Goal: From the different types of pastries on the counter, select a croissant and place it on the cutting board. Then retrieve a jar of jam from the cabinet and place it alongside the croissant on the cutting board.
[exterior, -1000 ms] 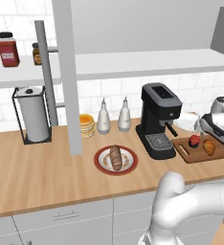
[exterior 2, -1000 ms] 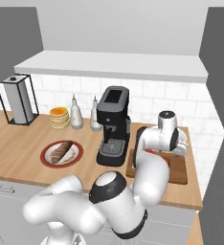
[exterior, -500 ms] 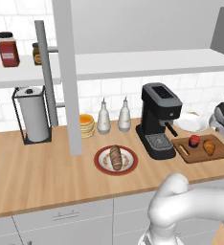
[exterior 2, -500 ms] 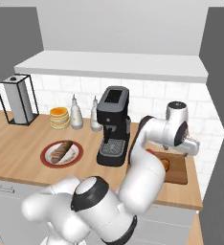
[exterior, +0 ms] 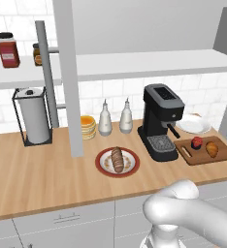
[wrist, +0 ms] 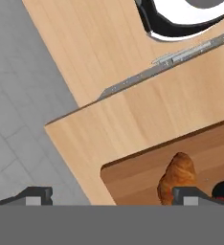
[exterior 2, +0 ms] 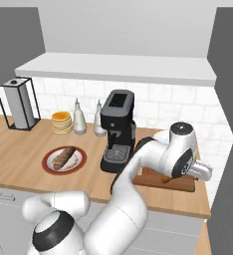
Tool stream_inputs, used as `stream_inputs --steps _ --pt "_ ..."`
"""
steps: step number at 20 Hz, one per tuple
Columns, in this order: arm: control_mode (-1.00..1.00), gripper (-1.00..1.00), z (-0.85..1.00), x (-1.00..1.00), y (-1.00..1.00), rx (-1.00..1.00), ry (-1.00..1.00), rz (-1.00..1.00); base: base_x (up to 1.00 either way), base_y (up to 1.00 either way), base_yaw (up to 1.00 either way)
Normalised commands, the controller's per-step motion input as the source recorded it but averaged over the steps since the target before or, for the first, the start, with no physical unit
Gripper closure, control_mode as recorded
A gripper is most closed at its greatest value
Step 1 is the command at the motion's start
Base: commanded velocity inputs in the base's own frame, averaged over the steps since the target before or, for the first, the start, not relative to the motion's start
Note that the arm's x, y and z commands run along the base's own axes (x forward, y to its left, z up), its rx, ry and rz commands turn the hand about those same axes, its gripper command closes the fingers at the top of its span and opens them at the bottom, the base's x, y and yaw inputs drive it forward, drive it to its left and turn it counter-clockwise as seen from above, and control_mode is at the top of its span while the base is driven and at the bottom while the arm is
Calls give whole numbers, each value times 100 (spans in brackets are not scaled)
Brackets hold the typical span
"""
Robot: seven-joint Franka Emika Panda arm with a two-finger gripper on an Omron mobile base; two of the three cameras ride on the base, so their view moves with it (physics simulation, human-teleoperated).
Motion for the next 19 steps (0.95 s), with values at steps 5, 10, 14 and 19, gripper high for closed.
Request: stream_inputs --steps 5,10,14,19 --pt "-100 -100 0 -100 8 -13 7 0 0 0 0" --pt "-100 -100 -5 -100 5 -9 6 0 0 0 0" --pt "-100 -100 0 -100 0 -1 0 0 0 0 0" --pt "-100 -100 0 -100 0 0 0 0 0 0 0"
